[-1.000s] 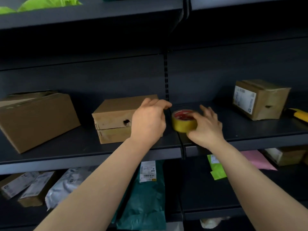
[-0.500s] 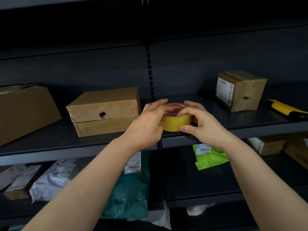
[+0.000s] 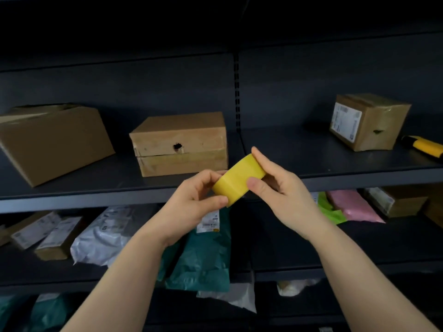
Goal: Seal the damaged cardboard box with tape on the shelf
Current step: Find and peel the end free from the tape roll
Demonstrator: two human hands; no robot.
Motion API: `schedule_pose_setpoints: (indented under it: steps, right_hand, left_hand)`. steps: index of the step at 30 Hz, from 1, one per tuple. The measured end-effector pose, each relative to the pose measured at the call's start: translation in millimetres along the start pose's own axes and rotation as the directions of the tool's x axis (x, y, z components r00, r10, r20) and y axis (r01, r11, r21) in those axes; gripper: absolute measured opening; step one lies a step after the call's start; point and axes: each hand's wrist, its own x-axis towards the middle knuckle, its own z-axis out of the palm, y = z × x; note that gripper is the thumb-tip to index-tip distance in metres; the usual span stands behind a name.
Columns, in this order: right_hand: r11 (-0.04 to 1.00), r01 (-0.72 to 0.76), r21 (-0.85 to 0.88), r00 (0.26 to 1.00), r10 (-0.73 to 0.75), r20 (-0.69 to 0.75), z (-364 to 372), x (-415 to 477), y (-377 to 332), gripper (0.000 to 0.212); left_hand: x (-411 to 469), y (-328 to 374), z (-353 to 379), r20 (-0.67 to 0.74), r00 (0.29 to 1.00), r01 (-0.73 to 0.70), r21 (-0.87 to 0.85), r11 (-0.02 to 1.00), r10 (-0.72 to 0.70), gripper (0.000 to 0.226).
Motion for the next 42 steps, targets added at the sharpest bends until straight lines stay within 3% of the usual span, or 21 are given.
schedule_pose_setpoints:
  steps: [9,16,21,24,26,31,37,40,42]
  right_hand:
    - [0.908,0.133,-0.397,0.972,-0.198,-0.129,69,-25,-26,0.058]
    - [0.816,0.199,-0.542,0.850,-0.419,-0.319,113,-51,-36,0.044]
    - [0.872,0.154,-0.465,0.890,-0.327,-0.319,131,-61,-41,0.046]
    - [0.897,0.134,-0.421,0.965,-0.215,-0.150,135,-63,-49,0.056]
    - [0.898,0.140,-0.417,0.978,-0.190,-0.082,135,-59,-52,0.059]
    - [0.868,0.175,-0.464,0.926,-0.306,-0.223,129,-46,-55,0.050]
    - [0.824,0.183,-0.536,0.917,-0.339,-0.209,125,-45,-57,0.051]
    - [0.872,0.087,-0.482,0.906,-0.271,-0.325,131,-54,-51,0.048]
    - [0.943,0.039,-0.331,0.918,-0.165,-0.360,135,-58,-44,0.046]
  left_hand:
    - [-37,-15,-43,-0.047,0.999,-0.013,0.080,0.997,0.016,0.012]
    - [-73,-1,-54,-0.078,0.993,-0.077,0.141,0.987,0.089,0.011]
    - [-85,3,-56,-0.100,0.995,-0.005,-0.016,1.000,0.003,0.005]
    - [-85,7,-59,-0.146,0.986,0.054,-0.156,0.986,-0.077,0.007]
    - [-85,9,-63,-0.174,0.980,0.066,-0.180,0.981,-0.098,0.010]
    - [-91,13,-66,-0.074,0.994,0.054,-0.268,0.962,-0.077,0.023]
    - [-97,10,-66,-0.019,0.998,0.049,-0.335,0.941,-0.059,0.031]
    - [-104,6,-65,0.067,0.998,0.037,-0.398,0.917,-0.011,0.043]
    - [-108,6,-65,0.099,0.995,0.037,-0.432,0.901,0.007,0.049]
